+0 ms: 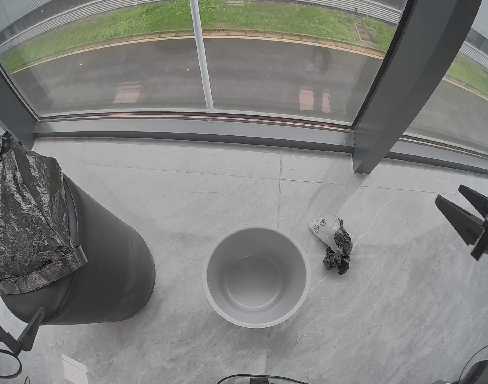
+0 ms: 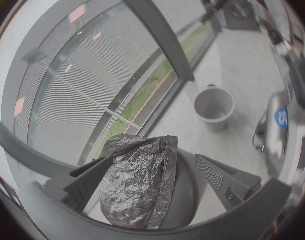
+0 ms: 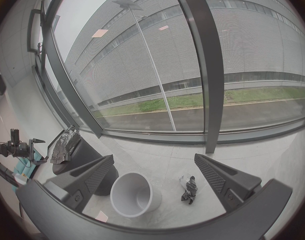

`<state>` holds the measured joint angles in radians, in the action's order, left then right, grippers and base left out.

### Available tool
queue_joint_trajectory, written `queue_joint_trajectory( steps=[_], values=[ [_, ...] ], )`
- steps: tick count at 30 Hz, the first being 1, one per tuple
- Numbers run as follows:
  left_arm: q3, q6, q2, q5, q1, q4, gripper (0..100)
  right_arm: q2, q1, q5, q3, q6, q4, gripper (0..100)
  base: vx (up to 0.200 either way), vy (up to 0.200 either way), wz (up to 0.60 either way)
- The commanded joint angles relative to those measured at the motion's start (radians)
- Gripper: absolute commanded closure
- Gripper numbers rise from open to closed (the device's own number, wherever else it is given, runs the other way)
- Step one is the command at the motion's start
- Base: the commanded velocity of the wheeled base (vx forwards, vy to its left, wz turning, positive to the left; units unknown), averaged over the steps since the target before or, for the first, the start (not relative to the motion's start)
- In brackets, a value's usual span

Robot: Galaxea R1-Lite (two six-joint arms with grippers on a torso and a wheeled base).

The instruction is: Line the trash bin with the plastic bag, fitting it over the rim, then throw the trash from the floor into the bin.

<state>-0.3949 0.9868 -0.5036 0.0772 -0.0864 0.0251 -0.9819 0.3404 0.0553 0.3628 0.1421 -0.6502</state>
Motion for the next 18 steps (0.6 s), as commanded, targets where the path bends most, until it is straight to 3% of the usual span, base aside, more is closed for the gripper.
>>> queue_joint_trajectory(
  steps=[1,6,10,18],
  values=[
    [0.041,0.227,-0.142,-0.05,-0.019,-0.036,0,-0.331,0.097,-0.1,-0.041,0.045,-0.18,0,0.0,0.0,0.0],
    [0.039,0.285,-0.196,-0.054,-0.023,-0.04,0,-0.362,0.097,-0.103,-0.047,0.047,-0.2,0,0.0,0.0,0.0],
    [0.034,0.254,-0.251,-0.054,-0.023,-0.053,0,-0.362,0.097,-0.103,-0.047,0.047,-0.203,0,0.0,0.0,0.0],
    [0.034,0.158,-0.414,-0.103,-0.021,-0.234,0,-0.365,0.097,-0.101,-0.047,0.082,-0.204,0,0.0,0.0,0.0]
  ],
)
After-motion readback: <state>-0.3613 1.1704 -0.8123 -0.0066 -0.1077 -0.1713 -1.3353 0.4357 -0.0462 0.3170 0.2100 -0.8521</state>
